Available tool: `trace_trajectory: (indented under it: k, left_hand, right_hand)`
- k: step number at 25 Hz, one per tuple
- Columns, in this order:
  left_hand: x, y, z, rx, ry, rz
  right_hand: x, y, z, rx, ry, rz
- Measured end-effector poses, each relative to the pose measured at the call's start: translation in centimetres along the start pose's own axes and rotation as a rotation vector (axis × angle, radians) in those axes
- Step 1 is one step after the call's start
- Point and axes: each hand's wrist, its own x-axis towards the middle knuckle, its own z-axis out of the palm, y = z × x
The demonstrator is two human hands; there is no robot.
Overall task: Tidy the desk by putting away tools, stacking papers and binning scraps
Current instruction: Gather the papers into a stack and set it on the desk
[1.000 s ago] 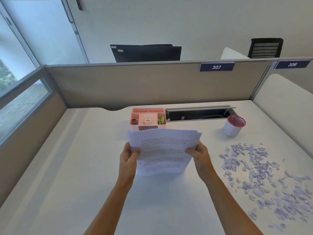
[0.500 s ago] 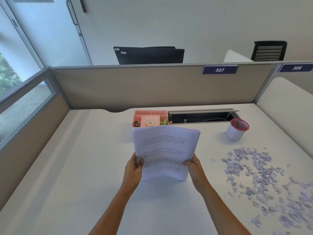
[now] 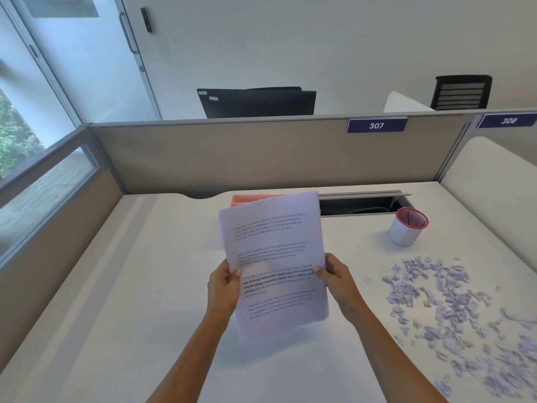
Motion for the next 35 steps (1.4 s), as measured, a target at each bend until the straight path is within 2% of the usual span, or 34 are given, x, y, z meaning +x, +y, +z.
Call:
trace_trajectory:
  k: [4,9,11,16,20,23,25,27,29,31,35]
  left_hand:
    - [0.4,1.6,-0.9,-0.305,0.037,-0.083]
    - [0.4,1.9,1.1,-0.626,0.121,-0.259]
    - [-0.1,1.6,2.7,-0.702,0.141,-0.326]
    - [-2.0,0.2,4.0,-0.790,0.100,-0.428]
    - [-1.4,-0.9,1.7,-0.803,0.059,-0.419]
    - [0.3,-1.5,-1.6,-0.704,0.141,-0.348]
    - [1.0,-1.8,-3.9,-0.520,0.138,-0.273]
    - [1.6,-2.2,-5.1,-0.246,0.027,-0.259]
    - [2.0,-2.8,-5.1,0.061,-0.172,-0.327]
    - [1.9,-3.7,-4.6,0.263,-0.293,-0.352]
    - [1.2,-4.0,-2.9,0.223,-0.146,-0.313]
  right_hand:
    - [-0.5,-1.1,-2.1,0.027,-0.071,0.119]
    - [-1.9,-1.0,0.4,0.485,-0.093,0.156]
    - [-2.6,-0.6,2.8,0.570,-0.087,0.146]
    - [-3.3,-0.9,5.0,0.517,0.083,0.054]
    - [-2.8,-0.4,2.7,0.474,0.125,0.146]
    - [-3.1,-0.1,0.4,0.435,0.103,0.213]
    - [-3.6,0.2,-1.0,0.391,0.105,0.256]
    - [-4.1,1.1,-2.0,0.346,0.101,0.311]
    - [-4.6,2.0,-2.5,0.296,0.046,0.363]
    - [-4.9,2.6,-2.6,0.247,0.002,0.378]
    - [-4.7,1.8,-2.5,0.111,0.029,0.272]
